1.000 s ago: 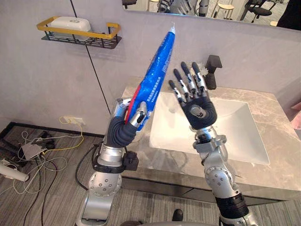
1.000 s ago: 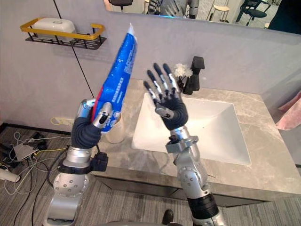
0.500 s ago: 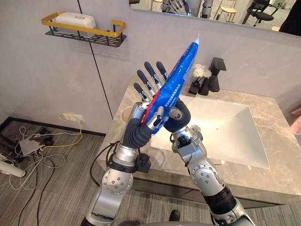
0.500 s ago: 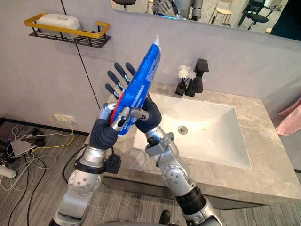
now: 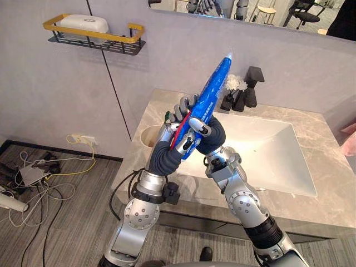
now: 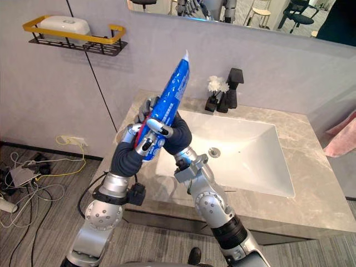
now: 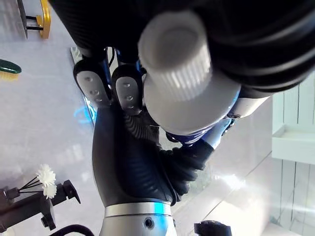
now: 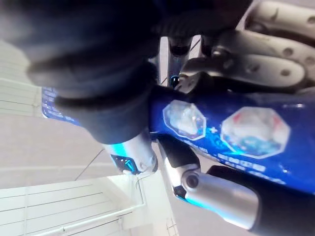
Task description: Organize washtable
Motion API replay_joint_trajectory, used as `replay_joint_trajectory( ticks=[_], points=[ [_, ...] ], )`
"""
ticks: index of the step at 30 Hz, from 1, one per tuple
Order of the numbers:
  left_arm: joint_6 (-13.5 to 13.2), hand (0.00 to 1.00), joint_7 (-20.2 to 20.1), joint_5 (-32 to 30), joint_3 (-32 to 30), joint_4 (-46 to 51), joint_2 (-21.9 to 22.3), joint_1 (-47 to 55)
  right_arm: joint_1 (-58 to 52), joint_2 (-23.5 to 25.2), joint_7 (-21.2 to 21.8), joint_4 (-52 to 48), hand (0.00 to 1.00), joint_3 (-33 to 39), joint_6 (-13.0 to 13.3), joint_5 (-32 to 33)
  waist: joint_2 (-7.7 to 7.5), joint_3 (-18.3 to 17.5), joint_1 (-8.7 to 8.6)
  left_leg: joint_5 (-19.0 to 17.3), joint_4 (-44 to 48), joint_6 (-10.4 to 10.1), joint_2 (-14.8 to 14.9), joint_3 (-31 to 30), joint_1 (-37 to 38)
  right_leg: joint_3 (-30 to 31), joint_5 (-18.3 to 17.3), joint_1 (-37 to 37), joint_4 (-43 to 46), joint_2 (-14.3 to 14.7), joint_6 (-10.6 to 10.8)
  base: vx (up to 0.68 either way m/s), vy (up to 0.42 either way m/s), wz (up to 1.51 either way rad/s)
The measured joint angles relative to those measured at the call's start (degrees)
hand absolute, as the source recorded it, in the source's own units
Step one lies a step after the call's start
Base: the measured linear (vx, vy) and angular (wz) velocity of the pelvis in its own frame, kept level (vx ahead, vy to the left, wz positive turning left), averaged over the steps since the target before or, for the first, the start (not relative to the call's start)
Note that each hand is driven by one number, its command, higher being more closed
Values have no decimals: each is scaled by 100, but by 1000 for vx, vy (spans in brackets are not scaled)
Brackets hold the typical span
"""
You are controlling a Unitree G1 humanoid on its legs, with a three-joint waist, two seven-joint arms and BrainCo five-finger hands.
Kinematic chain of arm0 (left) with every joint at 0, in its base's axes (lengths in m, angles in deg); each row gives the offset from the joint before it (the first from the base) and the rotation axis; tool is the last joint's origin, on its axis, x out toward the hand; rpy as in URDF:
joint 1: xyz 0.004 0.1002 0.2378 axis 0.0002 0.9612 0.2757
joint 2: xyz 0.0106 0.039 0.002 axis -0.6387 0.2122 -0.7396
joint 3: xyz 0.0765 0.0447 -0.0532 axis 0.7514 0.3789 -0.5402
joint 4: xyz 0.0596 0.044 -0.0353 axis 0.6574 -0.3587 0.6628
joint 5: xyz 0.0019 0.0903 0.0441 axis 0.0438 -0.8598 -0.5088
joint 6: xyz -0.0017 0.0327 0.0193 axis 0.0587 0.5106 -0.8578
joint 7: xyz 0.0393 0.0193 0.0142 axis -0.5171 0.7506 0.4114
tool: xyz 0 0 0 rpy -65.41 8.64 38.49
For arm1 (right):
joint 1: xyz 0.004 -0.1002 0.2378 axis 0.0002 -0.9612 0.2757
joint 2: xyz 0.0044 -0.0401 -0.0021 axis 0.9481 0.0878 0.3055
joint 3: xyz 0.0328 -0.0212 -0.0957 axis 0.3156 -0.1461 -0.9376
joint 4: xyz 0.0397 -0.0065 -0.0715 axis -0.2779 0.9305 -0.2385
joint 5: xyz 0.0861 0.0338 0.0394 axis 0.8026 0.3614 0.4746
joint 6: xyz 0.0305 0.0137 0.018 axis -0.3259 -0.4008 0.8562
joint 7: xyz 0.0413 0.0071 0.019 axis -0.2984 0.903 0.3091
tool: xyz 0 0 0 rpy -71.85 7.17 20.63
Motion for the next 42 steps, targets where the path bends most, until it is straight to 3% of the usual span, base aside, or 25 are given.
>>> replay_joint_trajectory(
  ticks=[1,2,9,19,22,27,32,38,42],
  points=[
    [-20,100,-1,0,-4,-25,14,65,0,-4,-2,0,100,0,-20,-96,0,0,2,2,-8,-3,0,1,1,2,0,-3,0,1,0,0,0,0],
    [-78,0,-1,0,-14,-76,69,134,0,-4,-5,0,100,0,-52,-159,0,0,5,3,-15,-4,0,1,4,2,0,-3,0,1,0,0,0,0],
    [-189,0,-65,7,-18,-90,112,582,0,-2,-11,8,100,45,-141,-162,-1,-1,11,14,-67,-16,-1,-4,31,2,0,-3,1,5,0,0,0,0],
    [-150,0,18,39,-525,157,228,1009,0,231,11,6,100,177,-121,-171,4,1,5,14,-85,-16,3,-8,108,-9,-9,70,1,5,-2,0,0,0],
    [-108,0,67,112,-952,469,225,1211,-5,351,13,6,100,209,-118,-242,4,2,10,14,-84,-17,3,-21,104,-29,-32,76,1,0,-8,0,0,2],
    [-91,0,518,473,-1895,929,498,1499,-195,383,23,-33,100,623,-54,-392,6,3,32,18,-84,-24,1,-162,83,-167,-70,123,3,-9,13,11,2,14],
    [-104,0,780,636,-2750,1301,851,1808,-422,400,18,-42,100,1008,50,-580,9,5,165,17,-106,-25,-3,-306,80,-320,-85,176,4,-20,30,33,18,13],
    [-102,0,943,822,-3748,1271,1265,2077,-476,404,10,-44,100,1416,68,-723,11,7,341,23,-89,-22,-12,-505,-15,-511,-96,190,6,-73,45,25,23,18],
    [-83,0,1021,939,-4290,653,1436,2121,-475,396,2,-44,100,1725,83,-834,15,10,463,41,-86,-19,-31,-623,-53,-644,-101,205,13,-94,52,18,21,17]
  ],
)
